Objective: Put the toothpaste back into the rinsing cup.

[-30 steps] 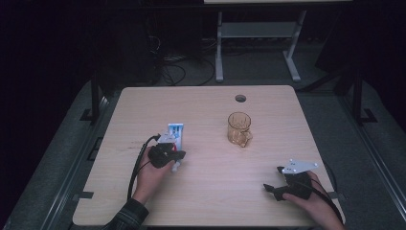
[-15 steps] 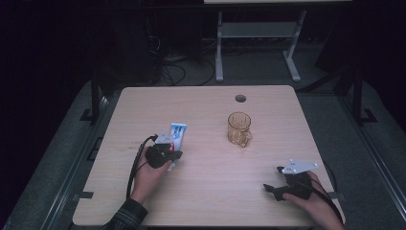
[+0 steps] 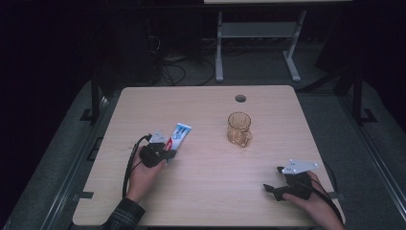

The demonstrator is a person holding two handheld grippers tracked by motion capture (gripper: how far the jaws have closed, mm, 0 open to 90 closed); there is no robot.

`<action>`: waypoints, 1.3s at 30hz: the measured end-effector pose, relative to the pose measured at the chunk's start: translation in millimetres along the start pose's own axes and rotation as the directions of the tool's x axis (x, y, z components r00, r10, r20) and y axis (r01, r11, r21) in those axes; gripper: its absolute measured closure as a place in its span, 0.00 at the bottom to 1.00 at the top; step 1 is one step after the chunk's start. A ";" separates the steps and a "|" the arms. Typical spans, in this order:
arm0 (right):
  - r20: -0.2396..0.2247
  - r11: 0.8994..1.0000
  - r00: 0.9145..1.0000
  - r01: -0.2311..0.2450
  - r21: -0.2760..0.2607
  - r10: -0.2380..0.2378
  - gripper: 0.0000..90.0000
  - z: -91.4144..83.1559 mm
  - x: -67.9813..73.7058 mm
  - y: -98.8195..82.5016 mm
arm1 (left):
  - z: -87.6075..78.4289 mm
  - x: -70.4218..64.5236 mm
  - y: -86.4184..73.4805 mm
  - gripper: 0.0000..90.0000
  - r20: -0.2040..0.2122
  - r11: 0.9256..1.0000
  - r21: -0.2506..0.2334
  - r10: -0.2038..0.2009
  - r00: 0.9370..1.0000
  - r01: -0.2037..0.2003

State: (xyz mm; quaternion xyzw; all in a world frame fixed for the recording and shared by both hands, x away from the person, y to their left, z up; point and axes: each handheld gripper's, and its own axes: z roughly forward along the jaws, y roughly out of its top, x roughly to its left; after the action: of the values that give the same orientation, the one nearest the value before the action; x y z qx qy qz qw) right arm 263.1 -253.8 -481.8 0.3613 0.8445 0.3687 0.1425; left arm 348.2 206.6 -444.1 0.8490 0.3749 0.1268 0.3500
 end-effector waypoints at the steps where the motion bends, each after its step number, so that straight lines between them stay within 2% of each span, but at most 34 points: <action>1: 0.001 1.000 1.000 -0.001 -0.001 0.001 0.15 0.0 0.1 -0.1 | -0.6 0.8 -0.4 1.00 -0.002 1.000 0.001 -0.003 1.000 0.003; 7: 0.001 1.000 1.000 0.000 -0.001 0.000 0.15 -0.1 0.1 -0.2 | -3.1 4.1 -2.5 1.00 -0.022 1.000 0.000 -0.007 1.000 0.007; 13: 0.001 1.000 1.000 0.000 -0.001 0.000 0.15 -0.1 0.1 -0.2 | -5.2 3.2 -1.5 1.00 -0.019 1.000 -0.007 -0.008 1.000 0.007; 17: 0.001 1.000 1.000 -0.001 -0.001 0.001 0.15 -0.1 0.1 -0.2 | -7.7 2.8 0.6 0.96 -0.014 1.000 -0.016 -0.004 1.000 0.004; 21: 0.001 1.000 1.000 0.000 -0.001 0.000 0.15 -0.1 0.1 -0.2 | -11.8 3.0 7.5 0.89 -0.035 1.000 -0.016 0.012 0.999 -0.013; 25: 0.001 1.000 1.000 -0.001 -0.001 0.001 0.15 -0.1 0.1 -0.2 | -13.4 5.0 11.8 0.81 -0.047 1.000 -0.022 0.004 0.999 -0.005; 29: 0.001 1.000 1.000 -0.001 -0.001 0.001 0.15 -0.1 0.1 -0.2 | -9.3 7.6 16.7 0.71 -0.057 1.000 0.023 0.016 0.998 -0.015; 35: 0.001 1.000 1.000 -0.001 -0.002 0.001 0.15 -0.1 0.1 -0.2 | -2.3 9.5 25.7 0.62 -0.079 0.998 0.052 0.039 0.996 -0.035; 39: 0.001 1.000 1.000 -0.001 -0.001 0.001 0.15 -0.1 0.1 -0.2 | 0.7 11.8 30.3 0.56 -0.079 0.998 0.060 0.035 0.996 -0.030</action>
State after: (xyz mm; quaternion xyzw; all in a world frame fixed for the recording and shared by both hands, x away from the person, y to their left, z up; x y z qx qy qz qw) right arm 262.8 -253.9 -481.9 0.3618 0.8441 0.3691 0.1429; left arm 373.2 200.4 -424.2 0.8592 0.3784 0.1554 0.3074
